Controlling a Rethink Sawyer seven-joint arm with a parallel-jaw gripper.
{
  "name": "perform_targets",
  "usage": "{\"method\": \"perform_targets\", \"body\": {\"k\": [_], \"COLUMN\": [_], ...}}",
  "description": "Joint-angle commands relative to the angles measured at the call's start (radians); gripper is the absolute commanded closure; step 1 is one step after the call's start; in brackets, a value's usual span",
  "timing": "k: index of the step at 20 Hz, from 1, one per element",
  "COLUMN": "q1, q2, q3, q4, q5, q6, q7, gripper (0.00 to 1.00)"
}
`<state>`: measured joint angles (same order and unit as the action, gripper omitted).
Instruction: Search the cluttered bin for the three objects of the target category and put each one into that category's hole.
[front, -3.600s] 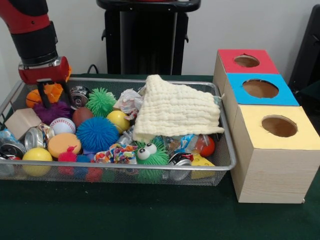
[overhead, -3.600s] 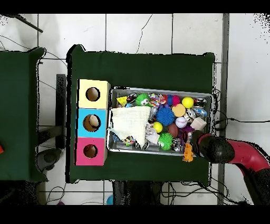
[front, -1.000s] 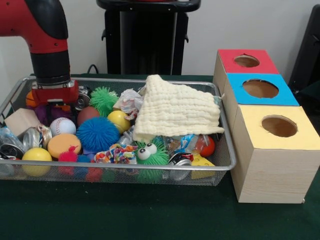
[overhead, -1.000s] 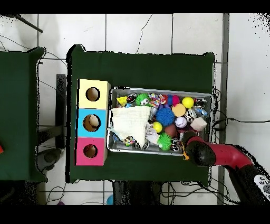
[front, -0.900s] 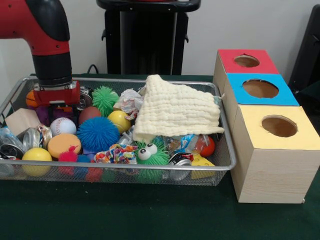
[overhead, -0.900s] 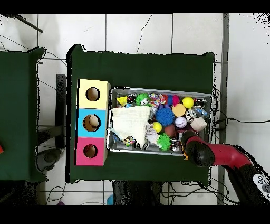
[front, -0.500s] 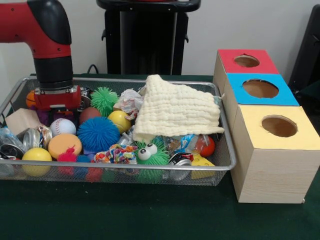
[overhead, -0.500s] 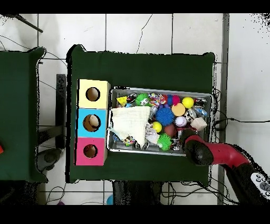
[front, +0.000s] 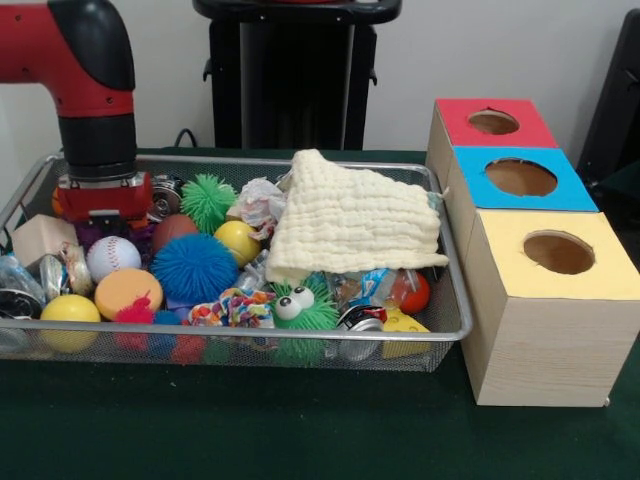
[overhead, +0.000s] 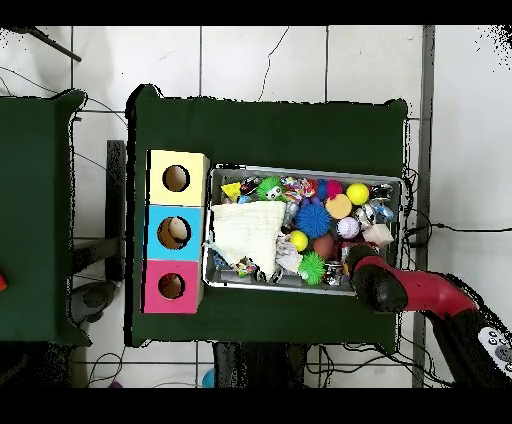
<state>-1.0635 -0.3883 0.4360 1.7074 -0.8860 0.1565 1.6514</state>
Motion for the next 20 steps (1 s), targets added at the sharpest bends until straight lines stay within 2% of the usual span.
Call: {"method": "perform_targets", "body": {"k": [1,2,11,20], "q1": [0.077,0.088,0.157,0.174], "q2": [0.076,0.07,-0.008,-0.074], "q3": [-0.105,-0.113,-0.156,-0.158], "q4": [-0.033,-0.03,0.022,0.075], "q5": [-0.059,-0.051,-0.009,0.037], "q6": [0.064,0.061,0.085,0.098], "q7": [0.029,0.031,0.059,0.054], "gripper": [1.0,0.0,0.0,0.0]}}
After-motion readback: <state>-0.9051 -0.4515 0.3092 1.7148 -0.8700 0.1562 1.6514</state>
